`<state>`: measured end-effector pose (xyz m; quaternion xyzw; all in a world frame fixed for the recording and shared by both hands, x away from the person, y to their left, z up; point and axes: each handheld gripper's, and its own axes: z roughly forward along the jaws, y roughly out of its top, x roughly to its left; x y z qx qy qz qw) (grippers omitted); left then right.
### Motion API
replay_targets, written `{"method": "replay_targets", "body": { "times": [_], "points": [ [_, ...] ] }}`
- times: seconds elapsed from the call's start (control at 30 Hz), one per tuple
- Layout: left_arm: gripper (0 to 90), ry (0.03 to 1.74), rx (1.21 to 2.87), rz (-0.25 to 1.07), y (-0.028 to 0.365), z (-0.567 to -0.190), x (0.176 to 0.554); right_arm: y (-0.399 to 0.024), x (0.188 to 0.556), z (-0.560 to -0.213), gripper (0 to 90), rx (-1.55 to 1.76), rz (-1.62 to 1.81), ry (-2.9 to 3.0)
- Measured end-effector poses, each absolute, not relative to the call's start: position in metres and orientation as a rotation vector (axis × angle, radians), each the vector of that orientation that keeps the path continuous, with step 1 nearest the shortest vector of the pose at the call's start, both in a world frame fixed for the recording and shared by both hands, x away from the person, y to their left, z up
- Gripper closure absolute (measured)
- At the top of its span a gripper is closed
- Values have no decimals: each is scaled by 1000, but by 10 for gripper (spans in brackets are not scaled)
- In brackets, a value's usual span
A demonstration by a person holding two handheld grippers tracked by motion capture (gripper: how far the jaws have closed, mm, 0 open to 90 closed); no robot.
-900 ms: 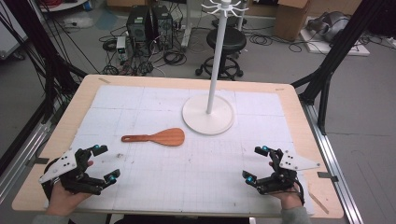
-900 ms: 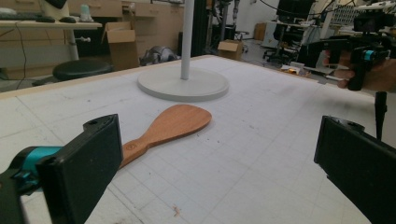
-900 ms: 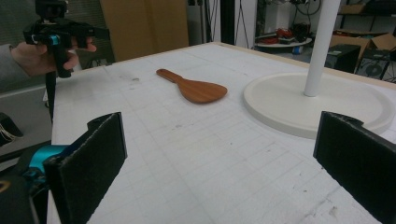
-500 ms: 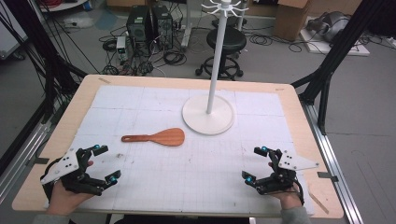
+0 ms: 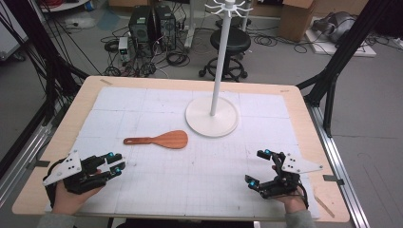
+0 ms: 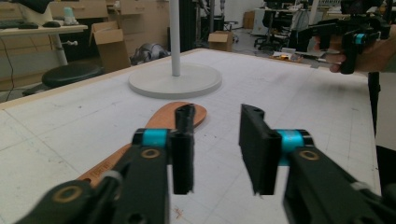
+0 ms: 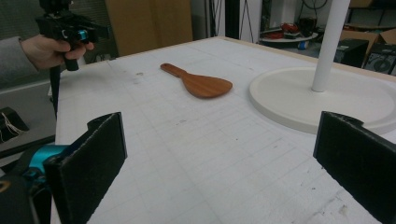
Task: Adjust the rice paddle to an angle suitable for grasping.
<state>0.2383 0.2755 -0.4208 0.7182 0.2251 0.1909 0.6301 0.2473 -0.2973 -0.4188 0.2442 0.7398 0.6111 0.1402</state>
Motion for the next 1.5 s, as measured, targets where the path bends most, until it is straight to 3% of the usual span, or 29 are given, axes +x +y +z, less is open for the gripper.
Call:
{"method": "replay_targets", "body": {
  "times": [0.07, 0.2, 1.0, 1.5],
  "points": [
    [833, 527, 1655, 438, 276, -421, 240, -297, 246, -419, 12, 704, 1764, 2137],
    [895, 526, 1669, 422, 274, -419, 243, -295, 246, -419, 12, 690, 1768, 2138],
    [896, 522, 1860, 373, 254, -392, 284, -291, 244, -420, 12, 669, 1754, 2176],
    [896, 596, 1828, 346, 235, -405, 314, -290, 244, -420, 12, 659, 1764, 2184]
  ]
}}
